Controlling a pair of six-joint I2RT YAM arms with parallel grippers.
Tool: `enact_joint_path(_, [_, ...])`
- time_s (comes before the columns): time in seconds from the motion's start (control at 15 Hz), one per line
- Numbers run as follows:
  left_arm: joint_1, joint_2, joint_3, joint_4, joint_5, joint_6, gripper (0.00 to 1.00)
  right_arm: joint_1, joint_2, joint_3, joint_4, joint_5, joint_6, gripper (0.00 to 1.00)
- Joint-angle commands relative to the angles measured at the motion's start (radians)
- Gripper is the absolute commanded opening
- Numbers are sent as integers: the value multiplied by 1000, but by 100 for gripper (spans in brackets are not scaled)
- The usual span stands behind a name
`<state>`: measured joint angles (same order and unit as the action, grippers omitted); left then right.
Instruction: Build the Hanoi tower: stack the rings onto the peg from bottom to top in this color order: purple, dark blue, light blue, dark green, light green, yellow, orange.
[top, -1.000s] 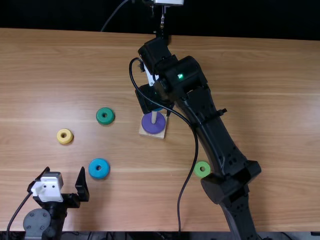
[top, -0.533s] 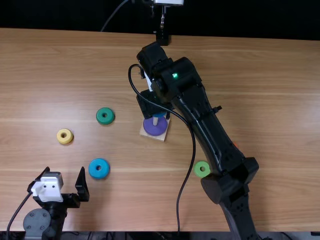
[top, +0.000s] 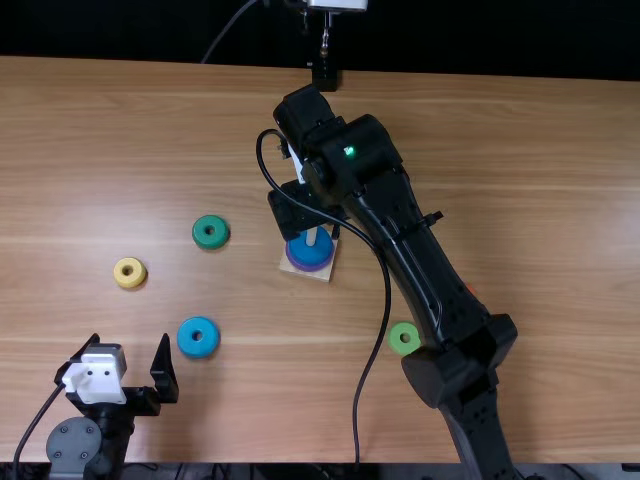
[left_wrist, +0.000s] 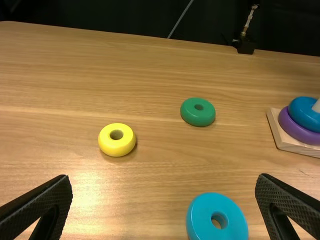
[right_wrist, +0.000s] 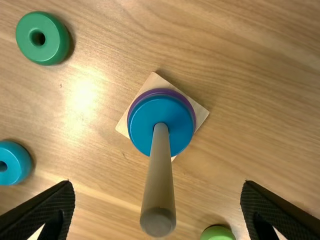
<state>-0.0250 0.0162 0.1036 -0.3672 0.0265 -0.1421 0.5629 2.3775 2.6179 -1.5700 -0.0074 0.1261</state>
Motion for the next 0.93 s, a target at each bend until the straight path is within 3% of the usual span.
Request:
enact_joint_path(0.0, [5,-16,-104,-78,-4,4,100,9,17,-10,-1,-4,-5,100])
enact_joint_path(0.27, [5,-16,-104,-78,-4,4,100,2,-58,-78,94,-7,-3,100])
enact_joint_path(0.6, [5,-16,-104,-78,-4,4,100,-67,-322,-429,575,-4,8,100])
enact_joint_path(0.87, [5,-16,-104,-78,-4,4,100,-143,-506,-634,652,-5,-1,100])
